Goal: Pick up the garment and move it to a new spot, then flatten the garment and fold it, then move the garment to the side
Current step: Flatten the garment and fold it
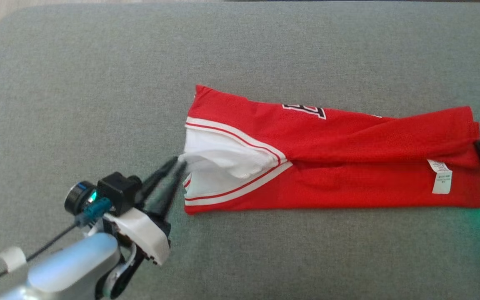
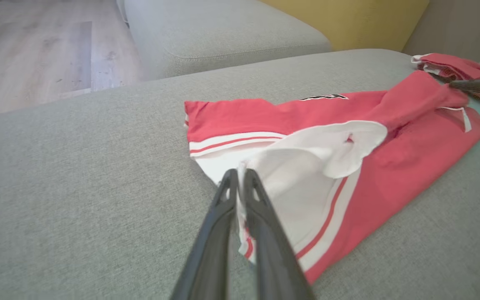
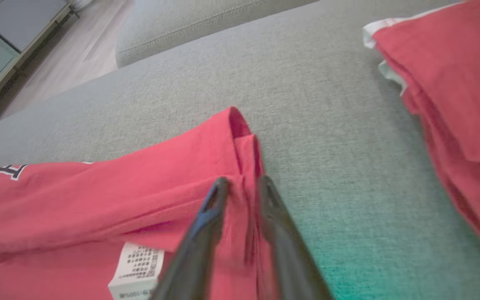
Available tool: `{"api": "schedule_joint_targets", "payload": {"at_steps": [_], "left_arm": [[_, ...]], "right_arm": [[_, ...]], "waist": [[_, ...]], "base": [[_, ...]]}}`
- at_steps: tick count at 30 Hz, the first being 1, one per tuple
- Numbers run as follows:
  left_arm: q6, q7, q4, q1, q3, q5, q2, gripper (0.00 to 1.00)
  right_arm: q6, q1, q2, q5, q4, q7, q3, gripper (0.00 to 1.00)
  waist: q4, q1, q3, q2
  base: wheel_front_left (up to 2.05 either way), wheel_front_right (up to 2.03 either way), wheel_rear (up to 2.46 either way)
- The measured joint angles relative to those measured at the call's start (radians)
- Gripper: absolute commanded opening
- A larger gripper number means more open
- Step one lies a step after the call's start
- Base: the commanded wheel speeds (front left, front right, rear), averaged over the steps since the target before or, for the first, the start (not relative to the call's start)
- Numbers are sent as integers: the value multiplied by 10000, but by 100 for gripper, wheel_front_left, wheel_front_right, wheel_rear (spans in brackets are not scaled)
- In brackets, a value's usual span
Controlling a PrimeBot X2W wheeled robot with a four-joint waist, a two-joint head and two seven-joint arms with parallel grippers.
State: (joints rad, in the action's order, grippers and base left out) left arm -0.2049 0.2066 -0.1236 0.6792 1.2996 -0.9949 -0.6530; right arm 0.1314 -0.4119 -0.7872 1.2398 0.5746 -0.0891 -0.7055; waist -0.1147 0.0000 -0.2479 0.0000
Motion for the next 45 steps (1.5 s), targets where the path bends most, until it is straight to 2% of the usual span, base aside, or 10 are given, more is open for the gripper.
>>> {"api": "schedule_joint_targets", "payload": {"at_steps": [8,15,27,28,29,30,31,32,39,45], "left_arm": [[-1066,426,-268,-1228,-1076,115,1269,100],[-2318,458,219,-3297,-3906,2813,3112,100],[-2073,458,637,-5586,-5651,6036,4683,100],[-1975,458,694,-5745,-5935,6272,4882,100],[-1891,458,731,-5838,-6042,6387,4963,100],[-1810,458,746,-5927,-6159,6491,5053,100],[-1730,458,757,-6014,-6261,6583,5129,100],[-1634,458,757,-6091,-6335,6673,5177,100],[-1187,458,754,-6390,-7051,7171,5434,100],[-805,458,732,-6491,-7505,7503,5534,100]], "right_arm": [[0,1382,472,159,445,-1139,1099,100],[0,2424,995,-52,510,-1517,2280,100],[0,2146,1791,-1141,2433,-608,3361,100],[0,1950,1929,-1227,2598,-326,3463,95],[0,1863,1994,-1227,2610,-173,3528,67],[0,1794,2073,-1223,2604,-42,3572,67],[0,1757,2132,-1225,2562,50,3582,24],[0,1758,2174,-1225,2470,123,3588,0],[0,2053,2207,-1509,1967,-2,3893,0],[0,2353,1233,-1611,1622,-67,4686,0]], "waist": [[-227,0,344,0],[-655,-1,665,0],[-1517,-1,1052,0],[-1580,-1,1058,0],[-1600,-1,1059,0],[-1616,0,1061,0],[-1627,0,1065,0],[-1631,0,1069,0],[-1450,0,1120,0],[-985,0,1135,0]], "base": [[0,0,0],[0,0,0],[0,0,0],[0,0,0],[0,0,0],[0,0,0],[0,0,0],[0,0,0],[0,0,0],[0,0,0]]}}
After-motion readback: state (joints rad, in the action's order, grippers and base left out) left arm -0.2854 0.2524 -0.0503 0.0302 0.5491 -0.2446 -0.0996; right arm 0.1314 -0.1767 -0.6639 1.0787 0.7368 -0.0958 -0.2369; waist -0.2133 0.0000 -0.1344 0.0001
